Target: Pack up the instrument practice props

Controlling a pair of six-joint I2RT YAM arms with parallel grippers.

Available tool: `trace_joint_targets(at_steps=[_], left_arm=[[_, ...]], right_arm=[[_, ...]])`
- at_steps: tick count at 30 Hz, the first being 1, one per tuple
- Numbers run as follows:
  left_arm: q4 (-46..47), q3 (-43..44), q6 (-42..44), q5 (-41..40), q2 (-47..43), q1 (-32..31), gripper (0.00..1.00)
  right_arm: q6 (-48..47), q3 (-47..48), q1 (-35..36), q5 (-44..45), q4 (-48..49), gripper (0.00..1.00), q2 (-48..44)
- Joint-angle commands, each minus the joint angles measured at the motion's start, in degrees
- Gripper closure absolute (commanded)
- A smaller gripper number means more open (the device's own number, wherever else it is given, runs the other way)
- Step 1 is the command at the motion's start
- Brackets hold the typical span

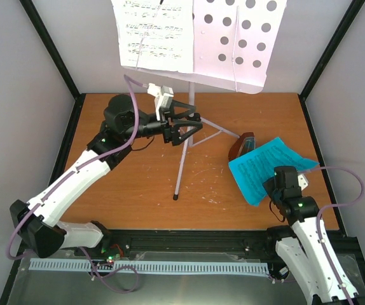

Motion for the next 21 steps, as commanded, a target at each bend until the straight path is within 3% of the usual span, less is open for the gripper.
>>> trace_joint_targets(at_steps=[1,12,21], left_arm=[[1.9,-4.6,-3.8,-1.5,-3.7,4.8,0.1],[-2.8,-7.4,-2.6,-6.1,-8.5,7.7,0.08],[-4.0,-7.6,-2.6,-9.1,-8.9,8.2,0.07]], right_arm=[[1.7,1.3,0.3,0.0,-4.1,0.97,2.2],[1.1,-2.9,0.3,1.9,-3.8,0.95,4.6],[-1.2,-4.0,0.3,3.3,-3.5,0.69,3.4]])
